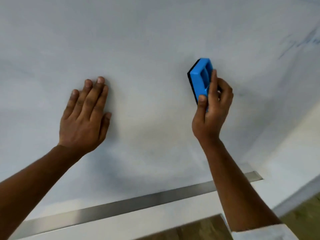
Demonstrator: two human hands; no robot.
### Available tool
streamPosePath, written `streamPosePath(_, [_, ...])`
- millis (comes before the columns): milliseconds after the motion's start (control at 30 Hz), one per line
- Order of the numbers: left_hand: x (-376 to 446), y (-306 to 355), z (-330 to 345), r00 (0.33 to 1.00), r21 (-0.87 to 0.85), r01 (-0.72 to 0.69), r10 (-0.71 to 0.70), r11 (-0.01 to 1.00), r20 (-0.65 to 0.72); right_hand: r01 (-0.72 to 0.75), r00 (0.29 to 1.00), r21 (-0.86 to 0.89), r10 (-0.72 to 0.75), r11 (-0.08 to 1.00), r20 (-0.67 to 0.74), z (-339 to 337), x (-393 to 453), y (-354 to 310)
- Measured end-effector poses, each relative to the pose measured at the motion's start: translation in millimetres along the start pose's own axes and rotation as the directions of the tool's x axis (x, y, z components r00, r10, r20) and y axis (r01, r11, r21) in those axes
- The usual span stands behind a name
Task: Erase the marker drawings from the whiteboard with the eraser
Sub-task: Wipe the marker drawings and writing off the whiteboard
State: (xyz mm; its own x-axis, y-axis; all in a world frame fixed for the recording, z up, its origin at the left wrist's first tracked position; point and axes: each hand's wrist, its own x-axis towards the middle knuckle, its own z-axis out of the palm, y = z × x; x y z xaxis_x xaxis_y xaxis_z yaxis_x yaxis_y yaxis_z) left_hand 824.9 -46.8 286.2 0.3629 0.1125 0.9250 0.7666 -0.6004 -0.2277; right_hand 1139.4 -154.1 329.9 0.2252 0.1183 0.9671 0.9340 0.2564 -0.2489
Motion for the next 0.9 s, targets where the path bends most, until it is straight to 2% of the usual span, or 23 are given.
streamPosePath(100, [-15.3,-9.9,0.0,1.000,0.037,-0.006,0.006,0.999,-0.009,0.032,0.999,-0.016,-0.032,0.999,-0.011,18.6,-3.0,-6.7])
streamPosePath(200, [-28.7,-8.2,7.8,0.999,0.100,0.009,-0.005,0.995,-0.043,0.185,0.977,0.026,-0.186,0.982,0.103,34.9,-70.0,-11.9])
streamPosePath(300, [-34.5,-8.6,18.8,0.996,0.185,0.003,0.014,0.983,-0.091,0.210,0.957,0.032,-0.212,0.977,0.196,48.4,-150.3,-6.3])
streamPosePath(433, [-39.1,-11.8,26.4,0.993,0.234,-0.017,0.044,0.972,-0.111,0.364,0.880,-0.038,-0.330,0.931,0.341,56.0,-229.1,11.3])
streamPosePath(567, [-40.3,-13.0,28.3,0.994,0.235,-0.011,0.036,0.972,-0.102,0.488,0.754,0.017,-0.432,0.873,0.495,51.6,-277.5,13.6])
streamPosePath(667, [-38.7,-11.2,23.9,0.997,0.210,-0.002,0.019,0.978,-0.076,0.554,0.570,0.140,-0.497,0.820,0.655,32.2,-305.0,10.2])
streamPosePath(700, [-36.8,-9.6,19.8,0.998,0.185,-0.002,0.014,0.983,-0.064,0.544,0.531,0.161,-0.487,0.824,0.694,22.1,-309.9,7.5])
streamPosePath(733, [-36.2,-8.2,16.7,0.999,0.154,-0.002,0.009,0.988,-0.047,0.497,0.541,0.159,-0.447,0.853,0.712,13.6,-313.6,4.6])
streamPosePath(800, [-33.2,-7.3,10.2,1.000,0.095,-0.003,0.003,0.995,0.001,0.342,0.662,0.115,-0.326,0.933,0.675,3.6,-304.1,0.7])
streamPosePath(900, [-32.4,-12.5,0.2,0.999,0.030,-0.005,0.004,1.000,0.048,0.150,0.837,0.065,-0.161,0.987,0.523,0.5,-240.9,-3.6])
